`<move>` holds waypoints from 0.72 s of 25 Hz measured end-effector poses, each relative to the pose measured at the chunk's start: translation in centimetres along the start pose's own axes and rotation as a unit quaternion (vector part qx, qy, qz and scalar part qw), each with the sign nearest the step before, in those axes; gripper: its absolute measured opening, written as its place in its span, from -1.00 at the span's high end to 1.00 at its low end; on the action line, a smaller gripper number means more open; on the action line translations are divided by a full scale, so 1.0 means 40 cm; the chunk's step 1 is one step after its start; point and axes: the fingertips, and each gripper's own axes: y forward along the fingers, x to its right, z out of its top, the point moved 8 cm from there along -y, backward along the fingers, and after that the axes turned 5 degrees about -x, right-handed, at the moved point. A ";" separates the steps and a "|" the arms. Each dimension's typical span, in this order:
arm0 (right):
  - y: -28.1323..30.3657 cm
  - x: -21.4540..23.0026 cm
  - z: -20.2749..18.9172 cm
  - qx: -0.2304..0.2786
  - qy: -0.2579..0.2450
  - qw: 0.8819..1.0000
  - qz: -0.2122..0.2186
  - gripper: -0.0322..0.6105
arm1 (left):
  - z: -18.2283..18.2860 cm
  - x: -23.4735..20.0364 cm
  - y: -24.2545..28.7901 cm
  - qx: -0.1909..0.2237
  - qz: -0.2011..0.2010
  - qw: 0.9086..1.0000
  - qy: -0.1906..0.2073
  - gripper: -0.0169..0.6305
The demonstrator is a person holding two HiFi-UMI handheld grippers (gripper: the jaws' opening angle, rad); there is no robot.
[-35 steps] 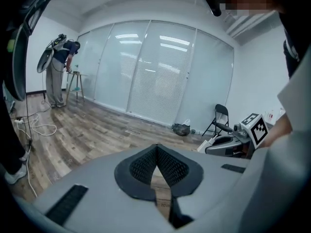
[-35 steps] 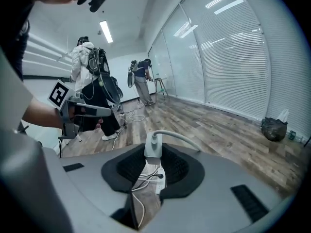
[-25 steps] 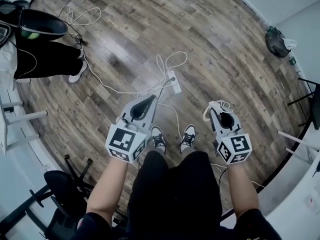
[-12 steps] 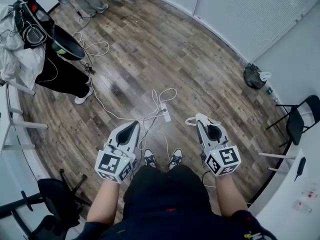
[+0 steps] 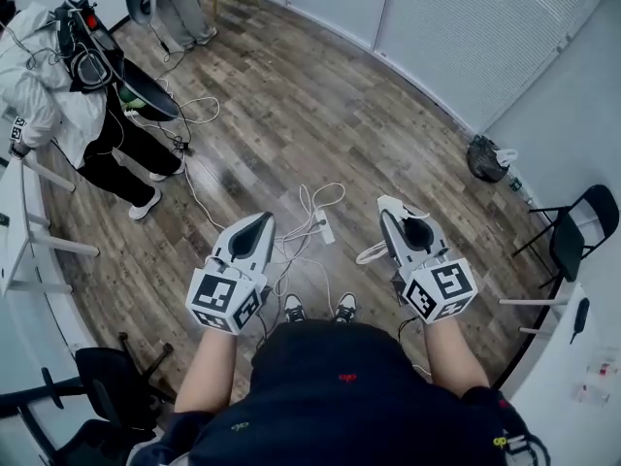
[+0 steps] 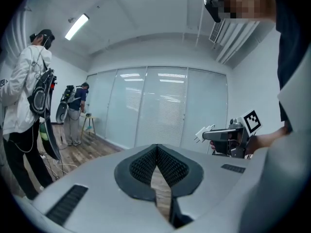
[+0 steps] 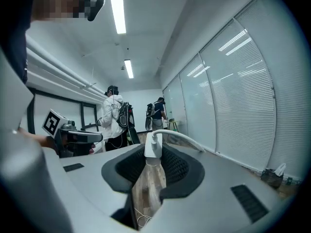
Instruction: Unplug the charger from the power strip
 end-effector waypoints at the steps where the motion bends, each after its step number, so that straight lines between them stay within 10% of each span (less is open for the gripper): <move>1: -0.003 -0.002 0.009 0.005 -0.002 1.000 -0.002 0.56 | 0.010 -0.001 -0.005 0.002 0.000 1.000 0.006 0.89; 18: -0.074 -0.081 0.010 0.029 -0.011 0.999 -0.015 0.56 | 0.008 0.024 -0.084 0.020 -0.022 0.999 0.031 0.89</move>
